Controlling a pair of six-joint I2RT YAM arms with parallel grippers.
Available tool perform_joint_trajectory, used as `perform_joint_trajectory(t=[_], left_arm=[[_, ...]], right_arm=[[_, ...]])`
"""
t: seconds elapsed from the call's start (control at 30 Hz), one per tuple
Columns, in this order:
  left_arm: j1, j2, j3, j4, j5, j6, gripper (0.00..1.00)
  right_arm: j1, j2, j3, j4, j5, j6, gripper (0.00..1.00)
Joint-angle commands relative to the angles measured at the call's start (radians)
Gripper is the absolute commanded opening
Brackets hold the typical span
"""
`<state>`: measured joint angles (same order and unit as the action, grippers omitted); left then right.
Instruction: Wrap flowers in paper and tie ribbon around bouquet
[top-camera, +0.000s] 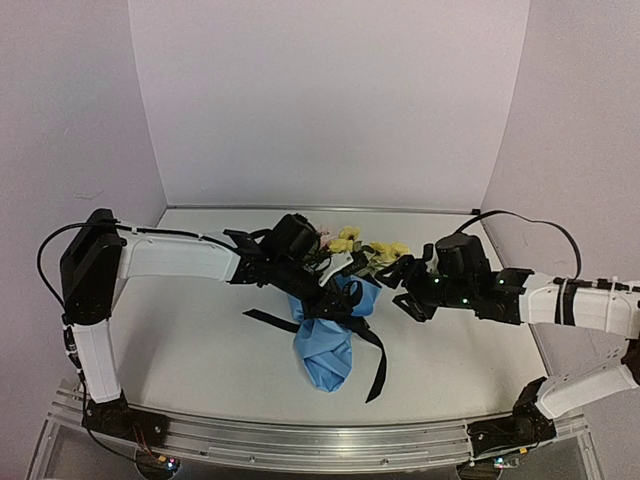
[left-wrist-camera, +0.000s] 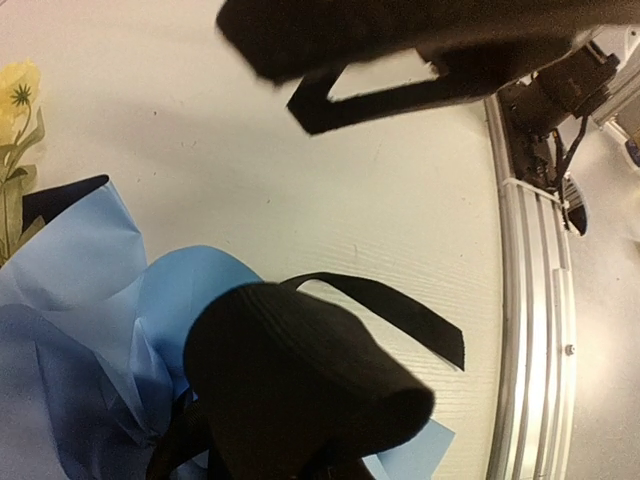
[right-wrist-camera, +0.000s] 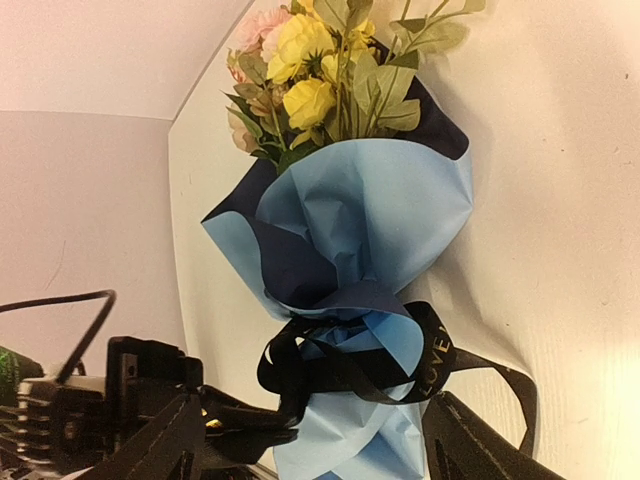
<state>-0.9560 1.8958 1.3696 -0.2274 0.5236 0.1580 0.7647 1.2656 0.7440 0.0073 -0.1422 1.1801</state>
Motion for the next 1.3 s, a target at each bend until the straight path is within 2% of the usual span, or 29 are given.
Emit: perform_joint_trajectory(t=[0.0,0.13,0.4,0.53,0.73,0.87,1.07,1.27], left_arm=[[-0.032,0.024,0.062,-0.057,-0.145,0.048,0.05],[-0.064,0.023,0.057,-0.041,-0.24,0.092,0.05],[-0.107,0.051,0.086,-0.064,-0.345,0.172,0.05],[-0.122,0.051,0.08,-0.049,-0.391,0.194,0.05],[-0.153,0.059,0.067,-0.031,-0.459,0.237,0.05],[-0.159,0.041,0.036,0.017,-0.485,0.243,0.05],[-0.18,0.043,0.023,0.037,-0.507,0.279,0.05],[-0.187,0.054,0.03,0.034,-0.514,0.293,0.05]], right_arm=[[0.0,-0.044,0.018,-0.042,0.014,0.013,0.75],[-0.009,0.001,0.06,-0.041,-0.096,0.067,0.6],[-0.028,0.036,0.11,-0.043,-0.205,0.117,0.62],[-0.033,0.08,0.109,-0.043,-0.275,0.143,0.57],[-0.05,0.077,0.086,-0.021,-0.315,0.193,0.56],[-0.08,0.034,0.015,0.054,-0.318,0.252,0.56],[-0.088,0.056,-0.009,0.158,-0.36,0.33,0.55],[-0.088,0.09,-0.039,0.277,-0.398,0.405,0.48]])
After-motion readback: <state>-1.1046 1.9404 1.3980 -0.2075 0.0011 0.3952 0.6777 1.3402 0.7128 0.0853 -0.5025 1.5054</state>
